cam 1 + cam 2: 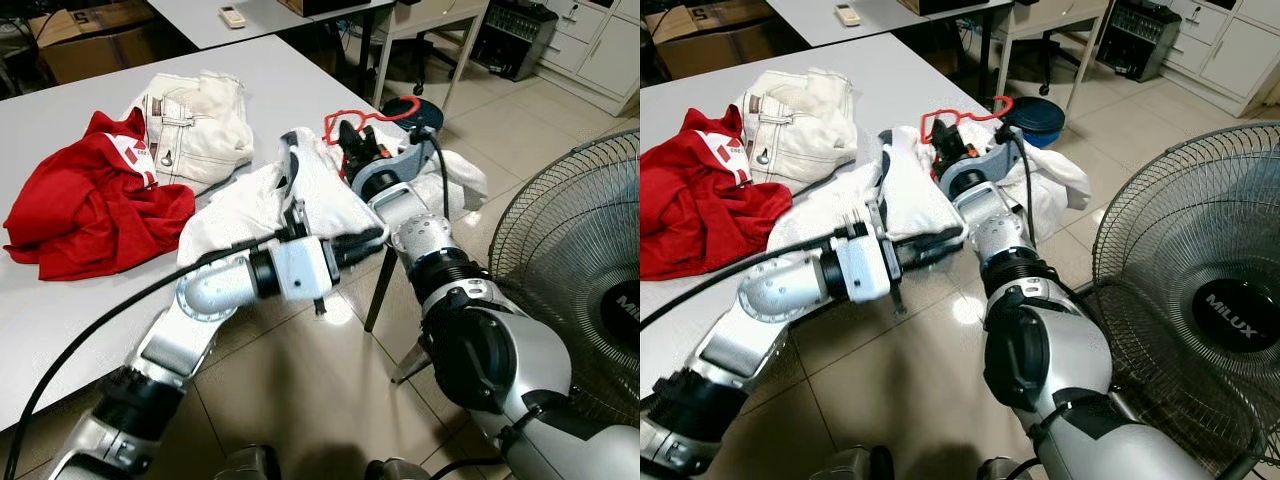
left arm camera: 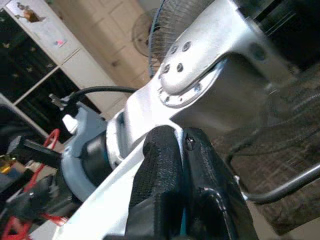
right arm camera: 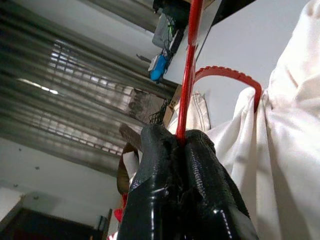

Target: Hang hanger

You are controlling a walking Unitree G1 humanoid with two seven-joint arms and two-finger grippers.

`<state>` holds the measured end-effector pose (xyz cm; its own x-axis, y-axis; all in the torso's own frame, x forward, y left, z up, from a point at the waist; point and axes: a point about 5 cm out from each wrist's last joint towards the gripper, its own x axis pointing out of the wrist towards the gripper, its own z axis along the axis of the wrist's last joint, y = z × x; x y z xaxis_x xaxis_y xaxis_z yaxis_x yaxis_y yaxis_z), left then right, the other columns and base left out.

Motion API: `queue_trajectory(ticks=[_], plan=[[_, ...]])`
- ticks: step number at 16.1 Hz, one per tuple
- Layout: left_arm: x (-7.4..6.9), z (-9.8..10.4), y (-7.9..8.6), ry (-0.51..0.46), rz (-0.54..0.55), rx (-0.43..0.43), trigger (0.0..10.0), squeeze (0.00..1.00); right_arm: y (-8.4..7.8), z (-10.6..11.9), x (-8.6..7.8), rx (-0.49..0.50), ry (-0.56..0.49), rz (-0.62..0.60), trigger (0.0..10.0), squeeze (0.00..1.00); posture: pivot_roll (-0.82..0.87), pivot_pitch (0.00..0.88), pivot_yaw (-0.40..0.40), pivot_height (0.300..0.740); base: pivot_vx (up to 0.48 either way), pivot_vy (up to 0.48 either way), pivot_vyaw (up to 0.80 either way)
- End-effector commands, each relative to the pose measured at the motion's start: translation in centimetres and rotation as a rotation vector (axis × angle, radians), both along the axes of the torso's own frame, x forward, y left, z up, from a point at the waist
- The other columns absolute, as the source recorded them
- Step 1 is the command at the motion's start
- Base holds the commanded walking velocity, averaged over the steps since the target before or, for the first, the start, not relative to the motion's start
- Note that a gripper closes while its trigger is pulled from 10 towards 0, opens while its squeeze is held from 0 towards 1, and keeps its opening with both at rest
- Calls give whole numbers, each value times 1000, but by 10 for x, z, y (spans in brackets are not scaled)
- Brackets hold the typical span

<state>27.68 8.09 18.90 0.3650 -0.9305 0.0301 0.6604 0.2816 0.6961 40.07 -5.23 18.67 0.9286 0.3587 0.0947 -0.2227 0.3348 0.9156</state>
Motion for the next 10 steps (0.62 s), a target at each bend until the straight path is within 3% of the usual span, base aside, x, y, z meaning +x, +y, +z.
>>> queue_trajectory(ticks=[1,2,4,7,8,9,10], plan=[[-6,9,-5,-64,-49,1,0,0,-5,1,0,-20,-14,-11,10000,0,-47,46,14,740,0,0,0],[-3,11,4,-70,-15,4,1294,0,-10,1,1,-23,-19,-18,10000,0,-51,42,17,740,0,0,0],[3,26,22,-63,57,-62,2706,0,-23,3,2,-40,-42,-30,10000,0,-51,38,21,740,0,0,0],[13,36,31,-47,143,-160,4392,0,-33,20,4,15,-116,-20,10000,0,-55,24,32,740,0,0,0],[12,38,26,-46,127,-167,5529,0,-35,30,3,46,-157,-1,10000,0,-56,17,35,740,0,0,0],[11,39,22,-47,121,-171,9020,0,-35,37,3,52,-188,11,10000,0,-56,17,35,740,0,0,0],[12,40,21,-53,122,-166,10000,0,-35,43,2,61,-207,15,10000,0,-60,7,41,740,0,0,0]])
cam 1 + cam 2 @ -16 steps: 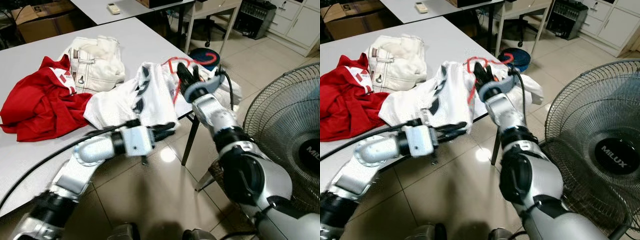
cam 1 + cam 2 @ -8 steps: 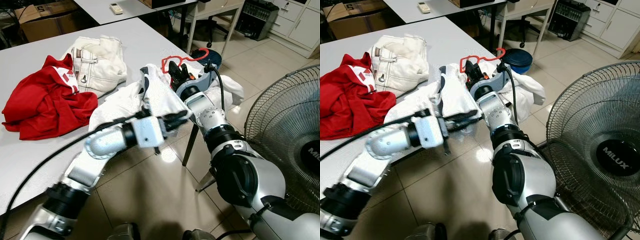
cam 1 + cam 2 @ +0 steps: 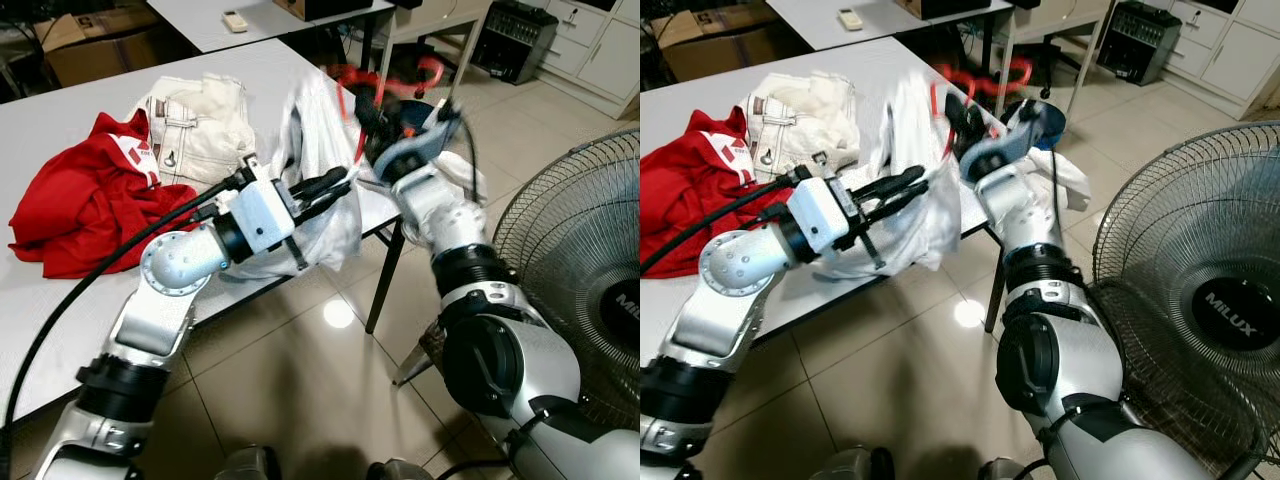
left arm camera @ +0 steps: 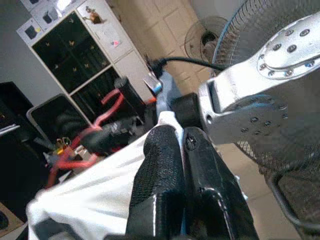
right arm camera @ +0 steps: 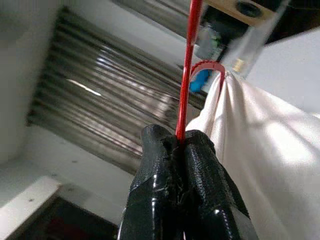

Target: Hang hanger

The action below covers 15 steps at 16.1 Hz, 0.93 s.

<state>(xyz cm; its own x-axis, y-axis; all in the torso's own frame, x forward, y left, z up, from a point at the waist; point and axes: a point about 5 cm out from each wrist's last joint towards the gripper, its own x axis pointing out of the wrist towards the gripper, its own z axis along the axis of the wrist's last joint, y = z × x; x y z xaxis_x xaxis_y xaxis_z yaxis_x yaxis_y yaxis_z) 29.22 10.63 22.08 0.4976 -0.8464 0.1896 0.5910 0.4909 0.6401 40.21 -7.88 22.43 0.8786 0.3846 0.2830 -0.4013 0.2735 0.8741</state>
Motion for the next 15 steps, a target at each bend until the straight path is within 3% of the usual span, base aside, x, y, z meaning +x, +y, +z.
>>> queue_trajectory(ticks=[1,3,4,5,8,11,12,13,14,15], plan=[[-3,8,-5,-39,-24,11,10000,0,-9,6,1,14,-22,-25,10000,0,-60,7,41,740,0,0,0],[-1,3,-7,-46,-25,87,10000,0,-9,9,0,25,-29,-27,10000,0,-63,0,46,740,0,0,0],[3,6,-5,40,-17,-19,10000,820,-9,9,-1,23,-29,-24,10000,0,-66,0,49,740,0,0,0],[3,10,-5,51,-30,-43,10000,1000,-9,9,-1,13,-31,-20,10000,0,-66,0,47,740,0,0,0],[-3,18,-6,82,-114,-71,10000,1000,-11,3,-2,-19,-17,-27,10000,0,-62,0,44,740,0,0,0],[-4,27,-3,113,-127,-135,10000,1000,-14,2,-2,-45,-19,-47,10000,0,-60,0,43,740,0,0,0],[1,31,4,103,-75,-166,10000,1000,-14,2,-2,-80,-14,-44,10000,0,-60,0,45,740,0,0,0],[11,36,17,90,51,-202,10000,1000,-12,7,-3,-140,-50,-30,10000,0,-60,0,49,740,0,0,0],[22,36,43,113,230,-236,10000,1000,-7,22,-10,-232,-162,18,10000,0,-61,0,52,740,0,0,0],[25,35,51,121,282,-243,10000,1000,-5,28,-13,-258,-202,34,10000,0,-61,0,52,740,0,0,0]])
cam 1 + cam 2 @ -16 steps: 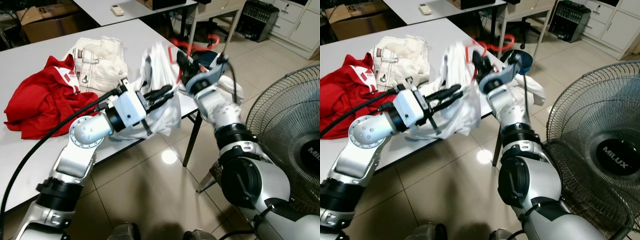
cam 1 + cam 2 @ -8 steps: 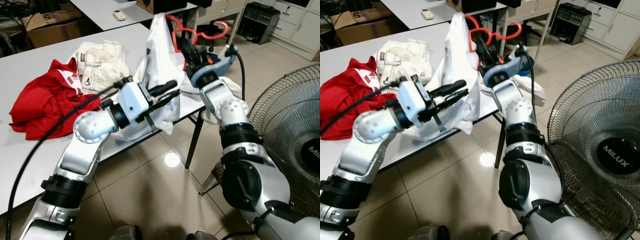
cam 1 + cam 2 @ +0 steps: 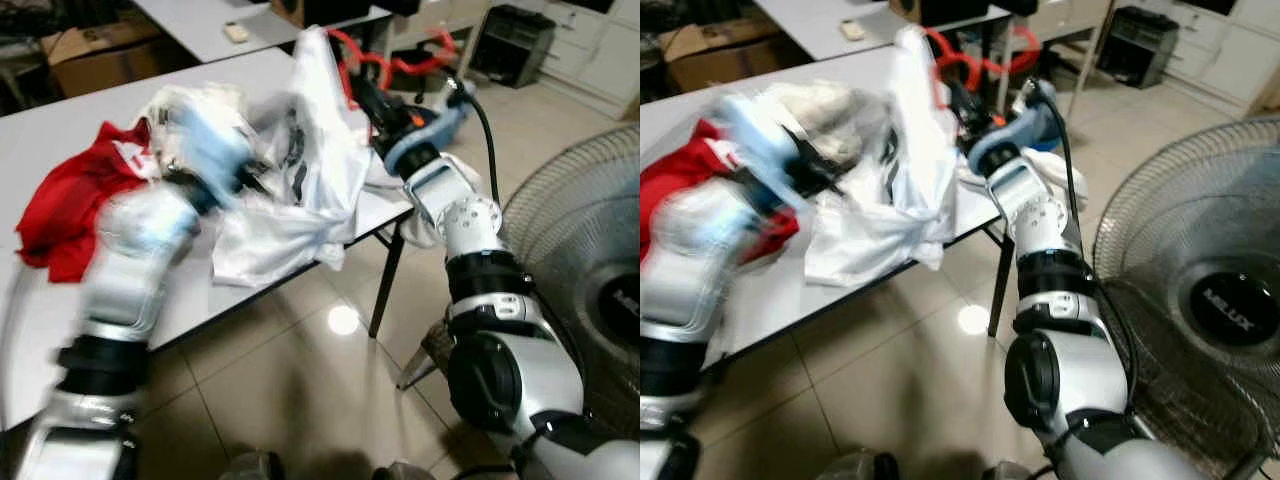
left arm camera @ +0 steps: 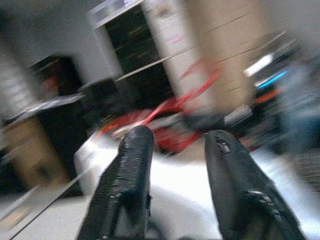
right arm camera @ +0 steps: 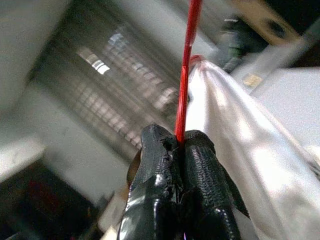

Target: Hang hanger

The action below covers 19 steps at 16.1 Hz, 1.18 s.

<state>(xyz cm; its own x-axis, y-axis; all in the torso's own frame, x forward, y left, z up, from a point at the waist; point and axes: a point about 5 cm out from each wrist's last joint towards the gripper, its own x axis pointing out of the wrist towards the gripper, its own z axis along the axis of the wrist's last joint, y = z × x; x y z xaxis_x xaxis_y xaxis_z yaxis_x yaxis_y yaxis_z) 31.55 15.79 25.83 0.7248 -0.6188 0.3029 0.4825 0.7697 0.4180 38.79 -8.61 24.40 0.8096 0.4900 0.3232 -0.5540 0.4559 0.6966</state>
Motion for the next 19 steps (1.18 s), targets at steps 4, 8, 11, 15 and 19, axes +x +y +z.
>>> queue_trajectory(ticks=[4,8,11,15,19], plan=[[0,-21,82,140,450,-49,10000,537,0,75,-40,-76,-364,113,10000,0,-54,9,46,740,0,0,797],[-3,-18,88,123,526,-117,10000,537,-14,132,-73,-25,-640,124,10000,0,-48,15,41,740,0,0,752],[-5,-19,83,136,501,-114,10000,537,-20,156,-98,-16,-810,162,10000,0,-50,17,43,740,0,0,660],[-16,-17,86,118,568,-110,10000,537,-18,108,-85,-200,-616,136,10000,0,-39,23,36,740,0,0,698],[-48,-19,118,143,738,-88,10000,541,-31,46,-113,-376,-436,155,10000,0,-20,38,23,740,0,0,745]])
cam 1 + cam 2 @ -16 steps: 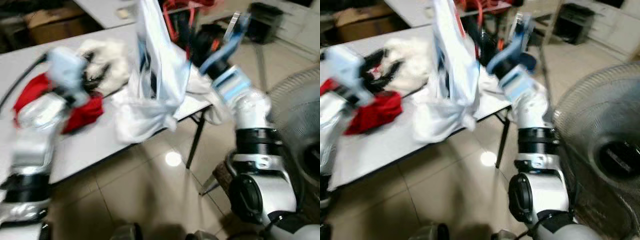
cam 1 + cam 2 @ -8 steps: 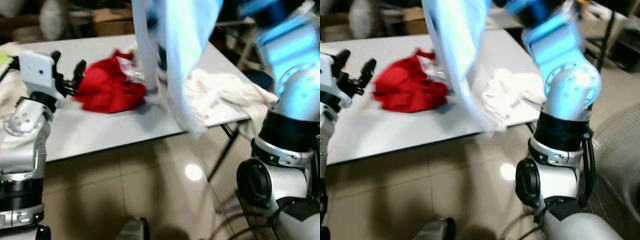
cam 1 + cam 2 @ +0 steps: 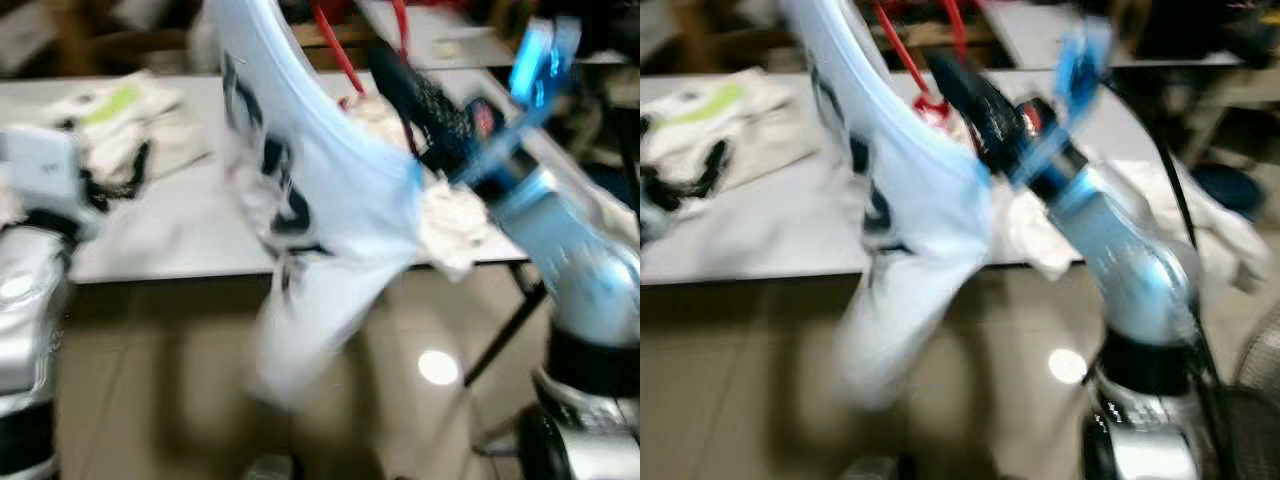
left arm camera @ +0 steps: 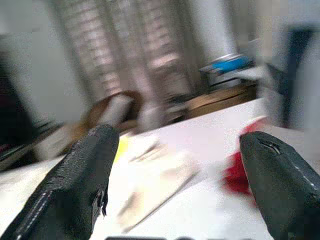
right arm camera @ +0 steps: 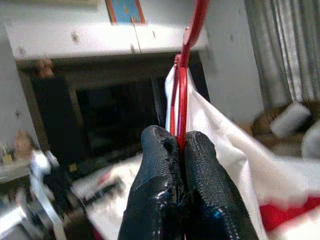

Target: Hang hanger

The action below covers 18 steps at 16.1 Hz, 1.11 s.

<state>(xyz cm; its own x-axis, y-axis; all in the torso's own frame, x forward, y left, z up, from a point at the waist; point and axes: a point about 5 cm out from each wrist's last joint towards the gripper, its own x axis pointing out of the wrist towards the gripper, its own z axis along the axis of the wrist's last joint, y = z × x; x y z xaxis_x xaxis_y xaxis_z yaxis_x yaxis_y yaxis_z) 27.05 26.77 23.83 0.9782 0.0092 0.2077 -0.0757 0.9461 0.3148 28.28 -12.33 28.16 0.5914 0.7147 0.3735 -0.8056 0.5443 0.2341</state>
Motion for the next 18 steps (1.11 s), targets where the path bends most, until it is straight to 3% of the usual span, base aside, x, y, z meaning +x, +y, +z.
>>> queue_trajectory(ticks=[1,4,7,11,14,15,16,18], plan=[[-9,-1,19,13,129,-2,10000,545,2,-5,-15,-60,-6,19,10000,0,-18,41,21,740,0,0,750],[-9,1,15,8,82,-8,10000,545,-4,-38,-31,-249,67,-13,10000,0,-17,47,21,740,0,0,752],[-9,1,4,24,44,-25,10000,541,-8,-40,-39,-240,79,-28,10000,0,-26,53,33,740,0,0,758],[-4,-30,-30,134,-88,-112,10000,541,-10,-73,-46,-308,161,-93,10000,0,-32,52,41,740,0,0,756],[-6,-48,-53,184,-171,-138,10000,584,-7,-85,-47,-288,175,-157,10000,0,-40,57,38,740,0,0,754],[-7,-52,-59,194,-178,-141,10000,639,-1,-87,-50,-288,169,-150,10000,0,-40,59,35,740,0,0,756],[-8,-52,-61,179,-197,-200,10000,843,4,-92,-53,-303,185,-136,10000,0,-42,64,32,740,0,0,763],[-9,-49,-60,73,-134,-185,10000,1000,6,-98,-52,-333,182,-176,10000,0,-34,68,27,740,0,0,759]])
